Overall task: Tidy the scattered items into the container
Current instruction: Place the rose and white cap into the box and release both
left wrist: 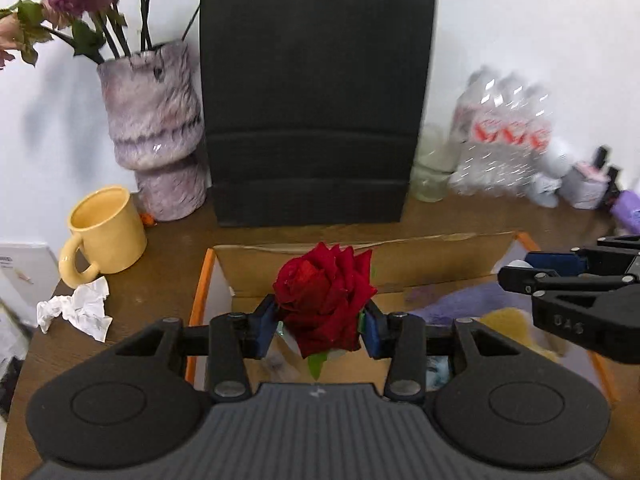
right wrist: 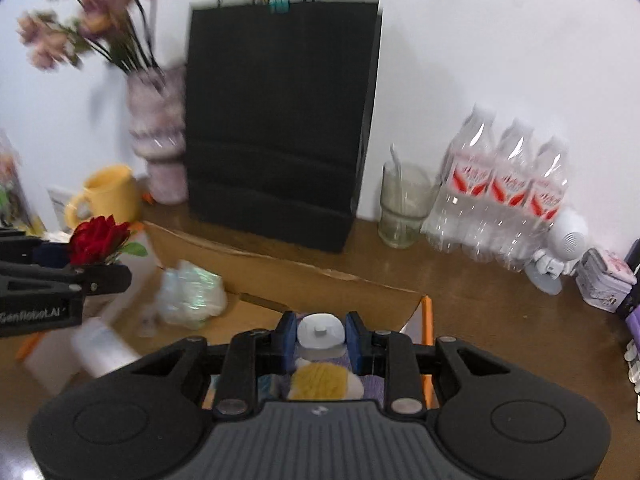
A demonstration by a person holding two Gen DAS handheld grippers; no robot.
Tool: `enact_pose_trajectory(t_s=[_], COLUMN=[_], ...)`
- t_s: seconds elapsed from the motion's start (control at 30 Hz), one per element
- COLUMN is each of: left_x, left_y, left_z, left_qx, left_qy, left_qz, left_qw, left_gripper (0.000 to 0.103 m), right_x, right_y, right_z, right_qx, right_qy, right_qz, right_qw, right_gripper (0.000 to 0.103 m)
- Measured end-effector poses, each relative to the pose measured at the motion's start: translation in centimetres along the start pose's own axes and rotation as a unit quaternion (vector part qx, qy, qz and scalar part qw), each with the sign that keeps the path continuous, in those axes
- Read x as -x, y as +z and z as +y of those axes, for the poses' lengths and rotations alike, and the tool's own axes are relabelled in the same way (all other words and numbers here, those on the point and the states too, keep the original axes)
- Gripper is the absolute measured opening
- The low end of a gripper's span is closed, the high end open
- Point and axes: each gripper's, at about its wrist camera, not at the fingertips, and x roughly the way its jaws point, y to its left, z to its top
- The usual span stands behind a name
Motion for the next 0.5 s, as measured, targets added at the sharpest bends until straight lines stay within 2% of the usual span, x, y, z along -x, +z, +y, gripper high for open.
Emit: enact_pose_trajectory(t_s=[0.07,0.23,0.3,0.43,0.5], left_x=[-1.5,-4.9,-6.1,-7.5,-8.0], left_y=[-0.2,-0.7,-0.9,-1.0,-1.0], left_z=[-0.5,-0.6,-0.8,-1.3,-1.5], left_qx=[-0.014,-0.015,-0.024,-0.045,-0.050], left_qy=[0.015,0.009,0.006,0.021,0.028], left_qz=[0.011,0.071,0.091,0.115,0.127], left_qw=[0.9997,0.9973,0.9955,0.9921,0.9903], left_gripper=[0.043,0.043,0.043,0.044,0.051], right_x=[-2.4,-6.8,-7.9,-9.3,-9.4], right_y=[-0.2,-0.9,-1.4,-2.2,-2.2], right_z=[-0.1,-1.1,-1.5,-1.3,-1.1], right_qx=[-0.005,-0.047,-0.059,-0.058,-0.060], right_qy=[-0.011,-0.006,0.000,-0.001,-0.001], right_qz=[0.022,0.069,0.084,0.114,0.120], right_qw=[1.000,0.996,0.995,0.992,0.991], right_gripper=[0.025,0.025,0.025,0.025,0.026])
